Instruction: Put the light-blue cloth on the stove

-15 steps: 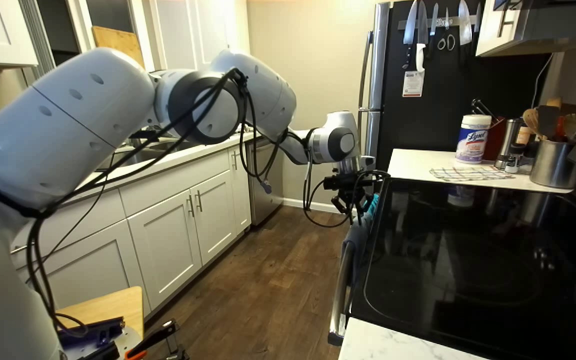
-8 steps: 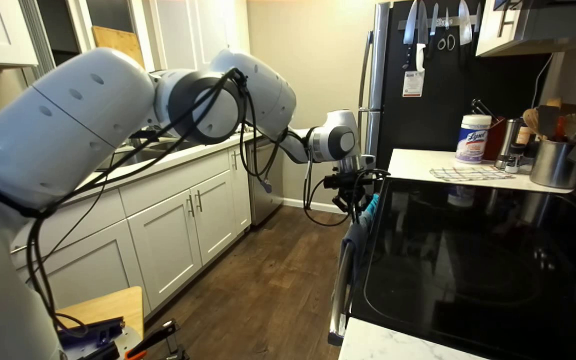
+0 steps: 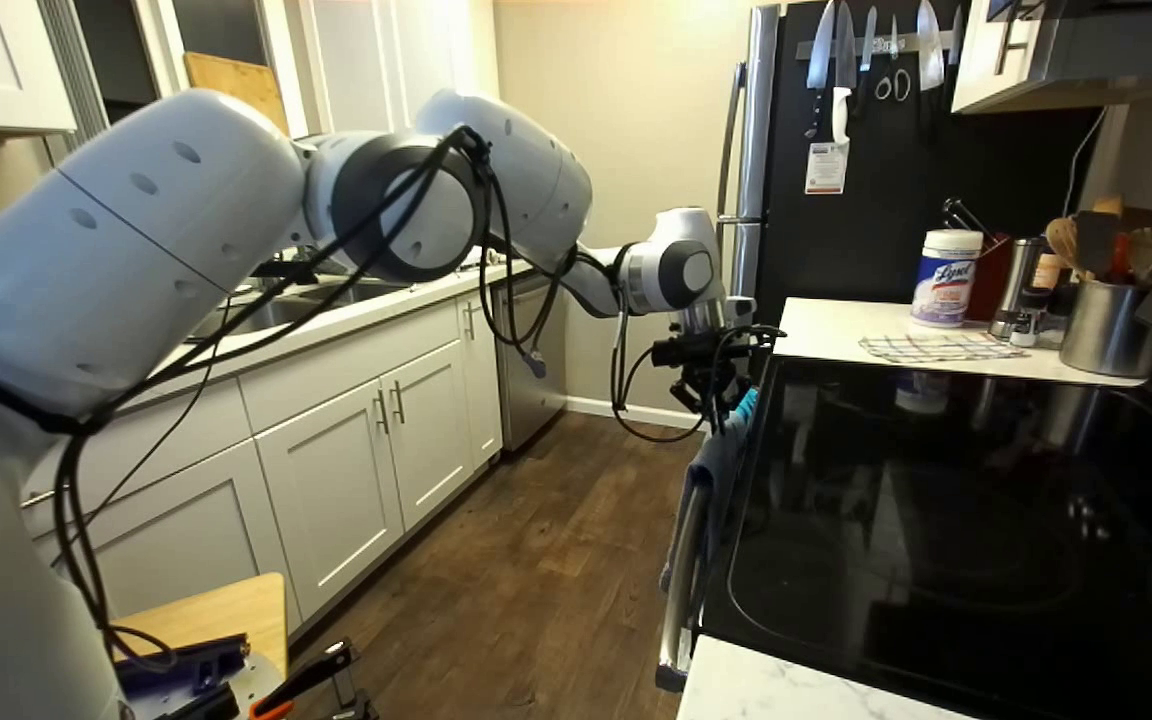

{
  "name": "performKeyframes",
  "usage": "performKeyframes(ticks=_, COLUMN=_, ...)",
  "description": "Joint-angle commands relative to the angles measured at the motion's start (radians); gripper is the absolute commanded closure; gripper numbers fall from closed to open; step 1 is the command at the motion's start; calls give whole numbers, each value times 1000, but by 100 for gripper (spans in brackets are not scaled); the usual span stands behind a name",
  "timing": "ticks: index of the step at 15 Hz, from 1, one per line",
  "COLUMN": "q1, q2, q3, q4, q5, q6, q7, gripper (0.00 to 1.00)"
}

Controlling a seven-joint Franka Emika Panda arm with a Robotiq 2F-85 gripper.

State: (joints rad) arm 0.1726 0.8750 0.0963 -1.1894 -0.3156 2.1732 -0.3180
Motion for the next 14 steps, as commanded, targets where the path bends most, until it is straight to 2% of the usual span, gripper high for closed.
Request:
performKeyframes(ticks=1, q1=-9, q2=-83, q3=-3, q4=-54, q5=18, q6=19, q7=-17, gripper=98)
performKeyframes(ticks=14, q1=-32, q2=-237, q3=-21, q4=-80, q5=16, q6=15, q7=-17, gripper=98)
